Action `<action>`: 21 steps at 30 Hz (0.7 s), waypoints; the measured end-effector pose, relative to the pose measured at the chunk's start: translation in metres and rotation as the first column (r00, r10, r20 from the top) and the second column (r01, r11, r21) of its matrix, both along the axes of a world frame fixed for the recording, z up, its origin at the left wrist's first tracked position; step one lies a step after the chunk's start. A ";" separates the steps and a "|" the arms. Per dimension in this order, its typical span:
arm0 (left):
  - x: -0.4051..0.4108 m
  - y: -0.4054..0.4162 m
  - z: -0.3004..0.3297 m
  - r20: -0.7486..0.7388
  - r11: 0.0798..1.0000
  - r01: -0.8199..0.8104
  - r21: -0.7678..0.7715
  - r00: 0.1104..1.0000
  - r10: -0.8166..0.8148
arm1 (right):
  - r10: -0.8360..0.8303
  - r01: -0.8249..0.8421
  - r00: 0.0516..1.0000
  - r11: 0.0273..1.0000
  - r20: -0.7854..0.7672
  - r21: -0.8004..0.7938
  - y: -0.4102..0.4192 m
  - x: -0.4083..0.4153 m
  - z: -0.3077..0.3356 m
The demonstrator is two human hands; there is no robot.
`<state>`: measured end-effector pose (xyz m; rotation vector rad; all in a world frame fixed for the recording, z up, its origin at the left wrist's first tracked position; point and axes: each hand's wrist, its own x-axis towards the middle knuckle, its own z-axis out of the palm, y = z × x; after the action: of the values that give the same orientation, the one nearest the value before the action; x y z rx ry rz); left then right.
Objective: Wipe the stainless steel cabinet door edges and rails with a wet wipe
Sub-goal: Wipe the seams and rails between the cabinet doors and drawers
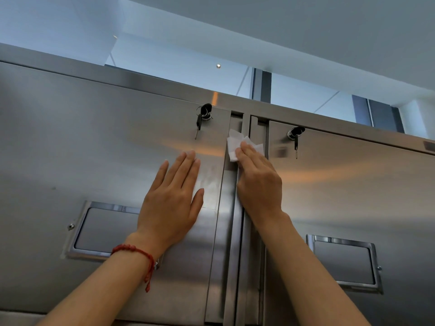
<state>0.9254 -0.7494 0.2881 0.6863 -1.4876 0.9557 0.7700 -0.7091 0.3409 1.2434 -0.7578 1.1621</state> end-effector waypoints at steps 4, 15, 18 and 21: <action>0.000 0.000 0.000 -0.001 1.000 -0.004 -0.006 1.000 0.004 | 0.002 -0.002 1.000 1.000 0.009 0.023 0.002 0.002 0.009; 0.000 -0.001 0.000 -0.001 1.000 0.005 -0.010 1.000 -0.005 | 0.032 -0.032 0.999 0.999 0.021 0.024 0.000 0.002 0.015; 0.000 0.000 0.000 -0.003 1.000 0.005 -0.017 1.000 -0.005 | 0.036 -0.036 0.999 0.999 0.031 0.021 -0.002 0.002 0.009; 0.000 0.000 0.000 -0.002 1.000 0.004 -0.018 1.000 -0.004 | 0.034 -0.034 0.999 0.999 0.008 -0.009 0.000 0.001 0.010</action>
<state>0.9249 -0.7491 0.2881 0.6714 -1.4766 0.9641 0.7708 -0.7096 0.3507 1.2488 -0.7389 1.1977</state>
